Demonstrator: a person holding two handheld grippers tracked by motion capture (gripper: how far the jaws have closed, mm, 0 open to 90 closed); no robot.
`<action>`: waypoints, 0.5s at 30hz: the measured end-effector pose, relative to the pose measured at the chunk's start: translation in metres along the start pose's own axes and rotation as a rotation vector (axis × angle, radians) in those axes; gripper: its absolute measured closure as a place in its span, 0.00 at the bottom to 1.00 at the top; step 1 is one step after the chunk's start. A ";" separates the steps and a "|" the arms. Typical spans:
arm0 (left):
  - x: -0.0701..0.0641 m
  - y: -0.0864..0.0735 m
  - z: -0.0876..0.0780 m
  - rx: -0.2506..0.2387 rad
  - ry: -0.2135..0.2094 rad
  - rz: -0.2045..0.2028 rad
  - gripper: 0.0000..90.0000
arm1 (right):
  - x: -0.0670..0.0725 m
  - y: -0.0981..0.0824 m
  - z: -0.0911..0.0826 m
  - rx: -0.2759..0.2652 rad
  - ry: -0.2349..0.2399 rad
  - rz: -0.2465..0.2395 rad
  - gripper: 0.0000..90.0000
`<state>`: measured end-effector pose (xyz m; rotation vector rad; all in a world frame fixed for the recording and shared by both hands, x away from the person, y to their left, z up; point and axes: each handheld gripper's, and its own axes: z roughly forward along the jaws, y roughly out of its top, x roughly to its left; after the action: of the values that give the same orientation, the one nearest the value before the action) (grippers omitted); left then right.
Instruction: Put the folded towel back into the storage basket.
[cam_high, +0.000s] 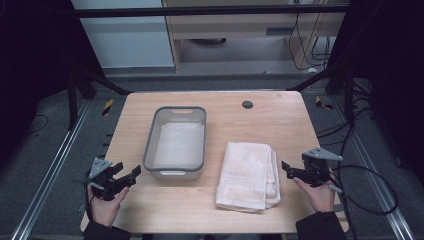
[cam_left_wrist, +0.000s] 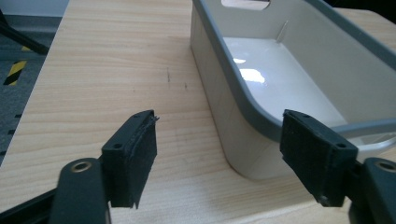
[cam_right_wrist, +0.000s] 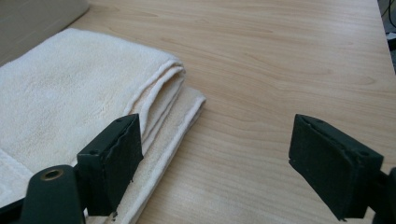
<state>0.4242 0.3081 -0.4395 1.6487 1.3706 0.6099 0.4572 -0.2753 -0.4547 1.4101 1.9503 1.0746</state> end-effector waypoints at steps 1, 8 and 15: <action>-0.001 0.002 0.000 -0.002 -0.004 0.000 0.31 | 0.000 0.001 0.000 -0.001 0.004 0.002 0.20; -0.008 0.016 0.001 -0.026 -0.001 0.019 0.31 | 0.002 0.015 -0.005 -0.028 0.017 0.001 0.21; -0.022 0.029 0.003 -0.052 -0.021 0.046 0.32 | 0.003 0.030 -0.007 -0.055 0.026 0.009 0.23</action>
<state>0.4360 0.2864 -0.4129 1.6447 1.2947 0.6481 0.4667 -0.2700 -0.4256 1.3836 1.9190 1.1470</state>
